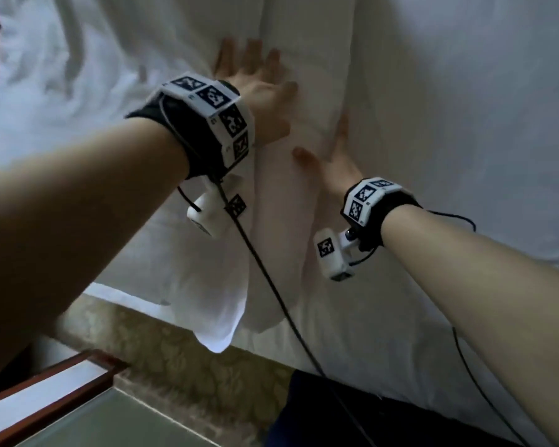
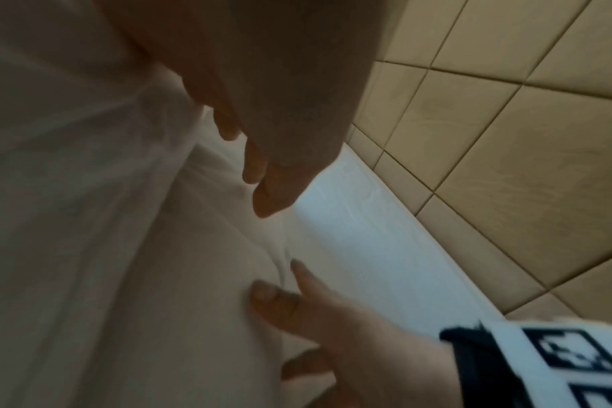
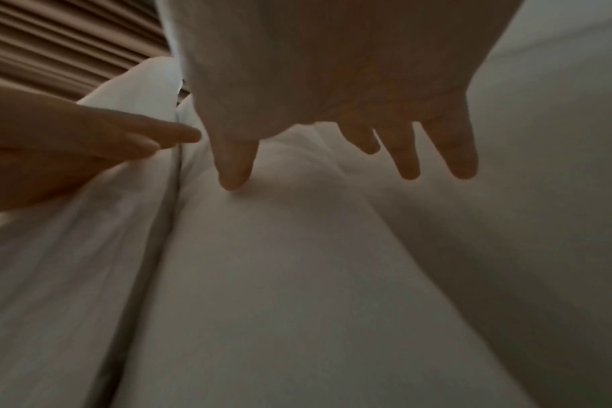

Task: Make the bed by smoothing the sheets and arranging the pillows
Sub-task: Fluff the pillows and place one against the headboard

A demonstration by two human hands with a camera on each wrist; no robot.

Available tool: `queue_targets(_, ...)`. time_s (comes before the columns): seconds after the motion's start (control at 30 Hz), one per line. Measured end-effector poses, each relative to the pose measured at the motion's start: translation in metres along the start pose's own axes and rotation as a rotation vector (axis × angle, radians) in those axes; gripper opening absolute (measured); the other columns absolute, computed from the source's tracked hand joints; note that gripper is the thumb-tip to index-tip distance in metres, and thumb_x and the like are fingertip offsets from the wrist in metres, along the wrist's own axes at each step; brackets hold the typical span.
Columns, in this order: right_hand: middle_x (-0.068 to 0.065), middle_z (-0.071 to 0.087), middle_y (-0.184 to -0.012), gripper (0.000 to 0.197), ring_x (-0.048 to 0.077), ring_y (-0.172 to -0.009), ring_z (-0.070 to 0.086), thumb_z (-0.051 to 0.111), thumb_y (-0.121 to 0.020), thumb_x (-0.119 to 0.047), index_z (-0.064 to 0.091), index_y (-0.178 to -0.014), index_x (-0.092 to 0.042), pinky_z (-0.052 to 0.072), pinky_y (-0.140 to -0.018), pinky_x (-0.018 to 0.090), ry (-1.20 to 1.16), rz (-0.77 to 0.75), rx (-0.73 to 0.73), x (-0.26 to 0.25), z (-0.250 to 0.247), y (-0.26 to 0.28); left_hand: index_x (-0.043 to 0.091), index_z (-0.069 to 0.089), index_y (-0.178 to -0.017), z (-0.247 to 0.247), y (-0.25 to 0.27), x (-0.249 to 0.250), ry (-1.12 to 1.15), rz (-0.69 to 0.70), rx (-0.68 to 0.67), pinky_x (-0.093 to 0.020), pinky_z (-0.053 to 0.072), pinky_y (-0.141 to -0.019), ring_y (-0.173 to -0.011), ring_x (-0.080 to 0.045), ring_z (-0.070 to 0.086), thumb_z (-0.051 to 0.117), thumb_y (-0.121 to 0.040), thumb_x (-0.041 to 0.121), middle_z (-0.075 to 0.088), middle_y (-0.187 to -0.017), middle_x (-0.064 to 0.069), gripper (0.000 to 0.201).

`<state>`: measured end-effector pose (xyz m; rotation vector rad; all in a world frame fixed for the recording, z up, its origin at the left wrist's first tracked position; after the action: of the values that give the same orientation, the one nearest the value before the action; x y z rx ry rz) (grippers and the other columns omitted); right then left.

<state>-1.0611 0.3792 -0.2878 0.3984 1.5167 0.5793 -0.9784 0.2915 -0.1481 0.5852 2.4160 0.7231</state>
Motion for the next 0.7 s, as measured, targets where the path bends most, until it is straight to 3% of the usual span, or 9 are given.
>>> queue_targets(0.1, 0.003, 0.024, -0.159, 0.126, 0.025, -0.141, 0.033, 0.069, -0.06, -0.077, -0.009, -0.152, -0.04, 0.033, -0.113, 0.046, -0.006, -0.035, 0.069, -0.02, -0.002, -0.012, 0.039, 0.017, -0.15, 0.012, 0.002, -0.006, -0.109, 0.056, -0.053, -0.057, -0.018, -0.111, -0.149, -0.025, 0.009, 0.042, -0.087, 0.056, 0.019, -0.16, -0.006, 0.07)
queue_targets(0.2, 0.004, 0.024, -0.158, 0.127, 0.025, -0.137, 0.039, 0.073, -0.073, -0.061, -0.024, -0.149, -0.031, 0.034, -0.111, 0.035, 0.018, 0.026, 0.064, -0.031, -0.008, -0.023, 0.039, 0.011, -0.152, 0.013, 0.003, -0.008, -0.185, 0.093, -0.007, -0.057, -0.024, -0.107, -0.15, -0.022, 0.004, 0.042, -0.087, 0.056, 0.015, -0.161, -0.007, 0.074)
queue_targets(0.33, 0.006, 0.034, -0.153, 0.133, 0.024, -0.133, 0.043, 0.078, -0.073, -0.051, -0.024, -0.15, -0.016, 0.037, -0.11, 0.037, -0.021, 0.122, 0.128, -0.044, -0.009, -0.045, 0.034, 0.004, -0.153, 0.019, -0.001, -0.013, -0.142, 0.104, -0.004, -0.058, -0.024, -0.107, -0.15, -0.021, -0.002, 0.042, -0.086, 0.057, 0.01, -0.162, -0.011, 0.081)
queue_targets(0.37, 0.006, 0.034, -0.153, 0.126, 0.022, -0.135, 0.041, 0.079, -0.075, -0.045, -0.015, -0.152, -0.011, 0.036, -0.11, 0.035, 0.011, 0.141, 0.132, -0.049, -0.007, -0.049, 0.03, 0.003, -0.154, 0.022, -0.002, -0.014, -0.144, 0.109, -0.006, -0.058, -0.024, -0.107, -0.15, -0.022, -0.003, 0.042, -0.087, 0.058, 0.011, -0.162, -0.012, 0.083)
queue_targets(0.43, 0.008, 0.045, -0.145, 0.094, 0.023, -0.13, 0.048, 0.077, -0.077, -0.041, 0.025, -0.149, -0.01, 0.04, -0.106, 0.034, 0.134, 0.175, 0.147, -0.054, -0.008, -0.054, 0.021, 0.004, -0.155, 0.026, -0.005, -0.016, -0.161, 0.114, -0.006, -0.06, -0.023, -0.109, -0.15, -0.022, -0.004, 0.039, -0.086, 0.061, 0.011, -0.162, -0.011, 0.086)
queue_targets(0.5, 0.008, 0.061, -0.12, 0.053, 0.025, -0.115, 0.059, 0.074, -0.079, -0.034, 0.054, -0.123, -0.013, 0.047, -0.092, 0.029, 0.19, 0.173, 0.191, -0.058, -0.011, -0.056, 0.016, 0.009, -0.155, 0.028, -0.008, -0.019, -0.175, 0.115, -0.001, -0.061, -0.021, -0.11, -0.15, -0.022, -0.002, 0.038, -0.086, 0.062, 0.013, -0.162, -0.01, 0.088)
queue_targets(0.53, 0.011, 0.063, -0.109, 0.041, 0.026, -0.108, 0.061, 0.072, -0.08, -0.028, 0.057, -0.114, -0.01, 0.048, -0.081, 0.025, 0.189, 0.163, 0.214, -0.059, -0.013, -0.056, 0.015, 0.011, -0.155, 0.029, -0.009, -0.019, -0.177, 0.116, 0.0, -0.061, -0.021, -0.109, -0.15, -0.023, -0.002, 0.038, -0.086, 0.062, 0.013, -0.162, -0.01, 0.088)
queue_targets(0.63, 0.009, 0.066, -0.09, 0.034, 0.026, -0.085, 0.064, 0.071, -0.079, -0.021, 0.061, -0.106, -0.002, 0.042, -0.05, 0.011, 0.151, 0.118, 0.282, -0.057, -0.02, -0.055, 0.016, 0.012, -0.155, 0.028, -0.009, -0.016, -0.177, 0.118, 0.0, -0.06, -0.023, -0.107, -0.15, -0.022, -0.001, 0.04, -0.084, 0.062, 0.012, -0.162, -0.009, 0.089)
queue_targets(0.7, 0.001, 0.059, -0.072, 0.023, 0.022, -0.07, 0.059, 0.074, -0.076, -0.023, 0.063, -0.089, -0.008, 0.039, -0.049, 0.015, 0.081, 0.129, 0.303, -0.054, -0.025, -0.049, 0.021, 0.011, -0.155, 0.026, -0.007, -0.011, -0.185, 0.116, 0.002, -0.059, -0.024, -0.106, -0.15, -0.022, -0.001, 0.041, -0.082, 0.064, 0.012, -0.162, -0.008, 0.09)
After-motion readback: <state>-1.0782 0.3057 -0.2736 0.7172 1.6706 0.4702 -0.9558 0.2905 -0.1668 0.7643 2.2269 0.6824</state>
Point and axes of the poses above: each hand's wrist, its own y-axis away from the middle knuckle, its own z-axis out of the palm, x = y × z, the point moved 6 cm from there along -y, towards the middle knuckle
